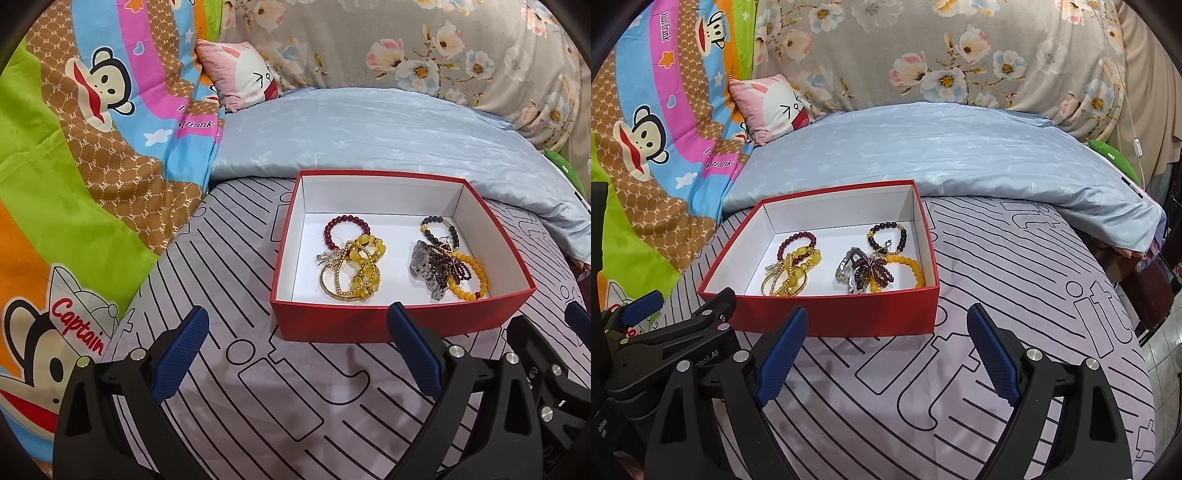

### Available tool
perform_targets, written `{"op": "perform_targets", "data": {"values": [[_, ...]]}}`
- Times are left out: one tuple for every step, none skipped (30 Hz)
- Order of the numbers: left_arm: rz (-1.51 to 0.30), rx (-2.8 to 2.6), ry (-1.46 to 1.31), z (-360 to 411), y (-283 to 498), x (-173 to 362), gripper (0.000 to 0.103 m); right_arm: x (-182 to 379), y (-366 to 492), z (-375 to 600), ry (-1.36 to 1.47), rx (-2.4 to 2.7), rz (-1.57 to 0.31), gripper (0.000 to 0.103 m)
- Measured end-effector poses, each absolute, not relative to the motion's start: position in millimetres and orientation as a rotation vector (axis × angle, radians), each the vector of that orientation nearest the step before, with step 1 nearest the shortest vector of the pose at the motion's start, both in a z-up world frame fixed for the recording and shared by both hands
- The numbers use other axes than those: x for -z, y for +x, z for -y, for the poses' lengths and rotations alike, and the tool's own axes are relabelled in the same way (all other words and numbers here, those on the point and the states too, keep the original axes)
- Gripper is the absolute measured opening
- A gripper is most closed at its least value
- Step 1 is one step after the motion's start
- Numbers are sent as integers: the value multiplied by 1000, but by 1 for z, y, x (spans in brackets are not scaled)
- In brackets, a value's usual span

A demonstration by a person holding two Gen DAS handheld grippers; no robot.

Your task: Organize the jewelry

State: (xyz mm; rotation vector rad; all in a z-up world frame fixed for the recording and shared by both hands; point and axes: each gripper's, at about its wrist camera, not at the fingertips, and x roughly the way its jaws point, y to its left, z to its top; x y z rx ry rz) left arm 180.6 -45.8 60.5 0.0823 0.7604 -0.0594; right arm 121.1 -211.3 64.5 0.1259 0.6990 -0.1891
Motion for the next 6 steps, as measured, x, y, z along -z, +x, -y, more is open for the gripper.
{"op": "perform_targets", "data": {"values": [[-762, 58, 83, 46, 181, -60, 94, -64, 121, 211, 123, 192, -698, 86], [-757, 57, 85, 47, 179, -61, 93, -65, 122, 211, 122, 194, -699, 86], [-751, 57, 89, 46, 179, -61, 93, -65, 121, 211, 122, 195, -699, 86], [-748, 59, 92, 48, 179, -61, 93, -65, 122, 211, 123, 196, -699, 86], [-749, 63, 93, 47, 179, -61, 93, -64, 122, 211, 126, 197, -701, 86], [-751, 63, 94, 48, 178, -61, 93, -64, 122, 212, 130, 197, -704, 86]]}}
